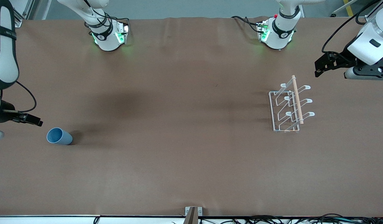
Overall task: Hang cup on cup holder
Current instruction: 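Reach the right gripper to the blue cup and grasp its rim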
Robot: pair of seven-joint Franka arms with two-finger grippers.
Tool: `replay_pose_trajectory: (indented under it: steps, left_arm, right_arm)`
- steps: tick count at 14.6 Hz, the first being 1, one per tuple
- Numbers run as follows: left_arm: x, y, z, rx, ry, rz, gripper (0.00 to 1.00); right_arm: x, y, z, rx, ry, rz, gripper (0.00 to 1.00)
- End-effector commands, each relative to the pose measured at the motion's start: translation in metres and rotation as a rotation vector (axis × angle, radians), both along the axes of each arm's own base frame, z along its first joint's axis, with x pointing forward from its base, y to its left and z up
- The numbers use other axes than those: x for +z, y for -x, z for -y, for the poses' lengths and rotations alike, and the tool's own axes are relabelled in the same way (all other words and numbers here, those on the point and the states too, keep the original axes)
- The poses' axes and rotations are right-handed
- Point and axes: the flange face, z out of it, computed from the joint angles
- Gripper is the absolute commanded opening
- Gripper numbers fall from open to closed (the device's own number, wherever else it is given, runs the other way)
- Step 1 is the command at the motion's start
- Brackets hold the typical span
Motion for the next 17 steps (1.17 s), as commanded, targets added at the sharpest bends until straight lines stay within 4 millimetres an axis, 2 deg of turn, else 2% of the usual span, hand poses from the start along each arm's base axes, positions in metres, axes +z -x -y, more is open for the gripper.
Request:
replay_pose_trajectory:
  steps: [1, 5, 7, 10, 13, 16, 17]
  left_arm:
    - [0.005, -0.001, -0.001, -0.008, 0.006, -0.007, 1.00]
    - [0.005, -0.001, 0.000, -0.011, 0.006, -0.007, 1.00]
    - [0.005, -0.001, 0.000, -0.013, 0.006, -0.007, 1.00]
    - [0.005, 0.000, 0.007, -0.024, 0.006, -0.005, 1.00]
    - [0.005, 0.000, 0.008, -0.025, 0.006, -0.005, 1.00]
    - [0.005, 0.000, 0.009, -0.030, 0.006, -0.005, 1.00]
    - [0.005, 0.000, 0.009, -0.030, 0.006, -0.005, 1.00]
  right_arm:
    - [-0.038, 0.002, 0.026, -0.018, 0.010, -0.024, 1.00]
    - [-0.093, -0.006, 0.050, -0.040, 0.013, -0.025, 0.94]
    - [-0.114, -0.008, 0.054, -0.045, 0.009, -0.030, 0.87]
    - [-0.136, -0.013, 0.055, -0.052, 0.005, -0.018, 0.84]
    - [-0.175, -0.012, 0.064, -0.066, 0.000, -0.038, 0.76]
    - [-0.188, -0.009, 0.062, -0.068, -0.008, -0.061, 0.71]
    - [-0.192, -0.009, 0.061, -0.066, -0.010, -0.070, 0.64]
